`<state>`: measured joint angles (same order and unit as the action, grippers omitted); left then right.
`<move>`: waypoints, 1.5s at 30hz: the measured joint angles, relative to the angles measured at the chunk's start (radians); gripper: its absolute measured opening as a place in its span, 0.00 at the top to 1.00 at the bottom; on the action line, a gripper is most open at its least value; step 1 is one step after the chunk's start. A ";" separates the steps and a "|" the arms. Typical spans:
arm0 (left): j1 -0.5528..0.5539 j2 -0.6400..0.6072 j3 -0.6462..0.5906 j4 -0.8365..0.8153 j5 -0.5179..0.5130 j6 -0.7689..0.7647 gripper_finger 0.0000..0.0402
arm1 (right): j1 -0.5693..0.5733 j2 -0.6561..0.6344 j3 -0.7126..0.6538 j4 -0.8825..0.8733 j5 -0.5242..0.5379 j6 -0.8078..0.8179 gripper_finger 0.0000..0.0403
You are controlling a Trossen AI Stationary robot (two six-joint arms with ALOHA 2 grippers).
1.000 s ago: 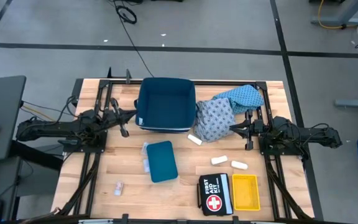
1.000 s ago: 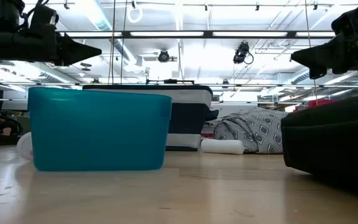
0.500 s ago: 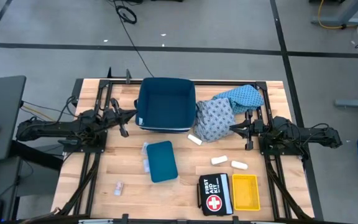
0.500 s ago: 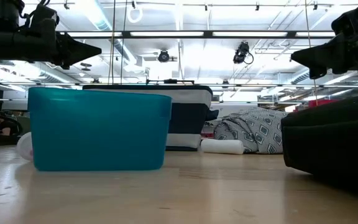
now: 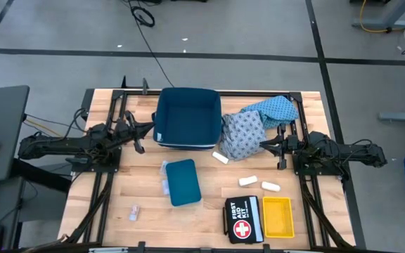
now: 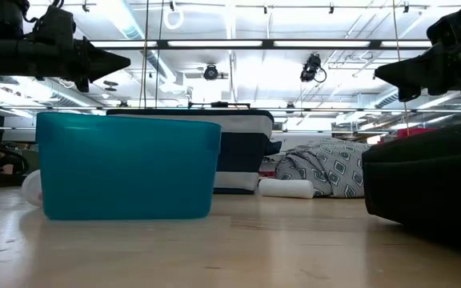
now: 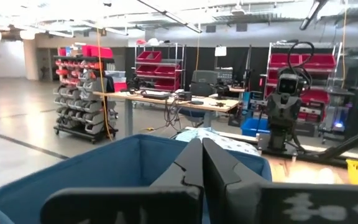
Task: Pick & place medical supplies in basket/bin
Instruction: Put the right white gauze in the blue bin
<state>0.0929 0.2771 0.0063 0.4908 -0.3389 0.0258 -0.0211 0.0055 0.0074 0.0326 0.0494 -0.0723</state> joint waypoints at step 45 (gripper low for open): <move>-0.002 0.031 0.000 -0.106 0.113 -0.197 0.47 | 0.000 0.156 0.001 0.039 0.089 0.240 0.40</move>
<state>0.0914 0.3083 0.0063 0.3853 -0.2258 -0.1711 -0.0208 0.1616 0.0086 0.0721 0.1387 0.1680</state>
